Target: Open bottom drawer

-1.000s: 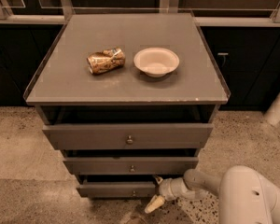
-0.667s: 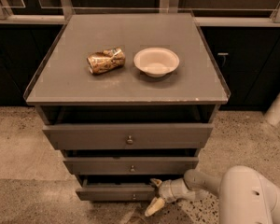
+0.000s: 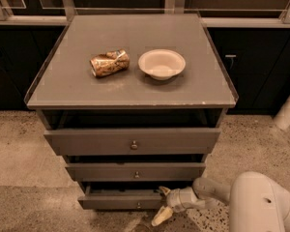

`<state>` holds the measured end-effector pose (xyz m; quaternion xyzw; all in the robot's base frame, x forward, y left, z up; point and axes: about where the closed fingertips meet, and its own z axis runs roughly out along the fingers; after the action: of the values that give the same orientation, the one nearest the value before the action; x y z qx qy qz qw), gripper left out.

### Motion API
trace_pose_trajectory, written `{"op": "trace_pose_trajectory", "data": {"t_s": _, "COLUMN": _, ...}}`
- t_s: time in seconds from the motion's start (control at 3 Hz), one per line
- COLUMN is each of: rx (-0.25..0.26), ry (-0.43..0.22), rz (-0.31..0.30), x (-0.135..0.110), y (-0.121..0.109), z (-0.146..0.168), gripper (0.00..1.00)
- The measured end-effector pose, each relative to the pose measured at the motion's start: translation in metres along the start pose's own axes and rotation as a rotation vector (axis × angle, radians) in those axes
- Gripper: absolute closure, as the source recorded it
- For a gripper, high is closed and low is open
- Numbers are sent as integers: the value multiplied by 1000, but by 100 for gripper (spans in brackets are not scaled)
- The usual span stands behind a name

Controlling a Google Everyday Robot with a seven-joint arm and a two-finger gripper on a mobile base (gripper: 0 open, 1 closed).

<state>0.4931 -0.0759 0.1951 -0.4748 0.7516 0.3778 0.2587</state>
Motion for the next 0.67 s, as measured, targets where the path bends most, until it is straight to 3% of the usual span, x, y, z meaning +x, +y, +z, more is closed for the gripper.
{"op": "trace_pose_trajectory", "data": {"t_s": 0.33, "rx": 11, "ry": -19, "rz": 87, "x": 10, "y": 27, "z": -7, "gripper": 0}}
{"op": "trace_pose_trajectory", "data": {"t_s": 0.67, "rx": 11, "ry": -19, "rz": 87, "x": 8, "y": 28, "z": -9, "gripper": 0}}
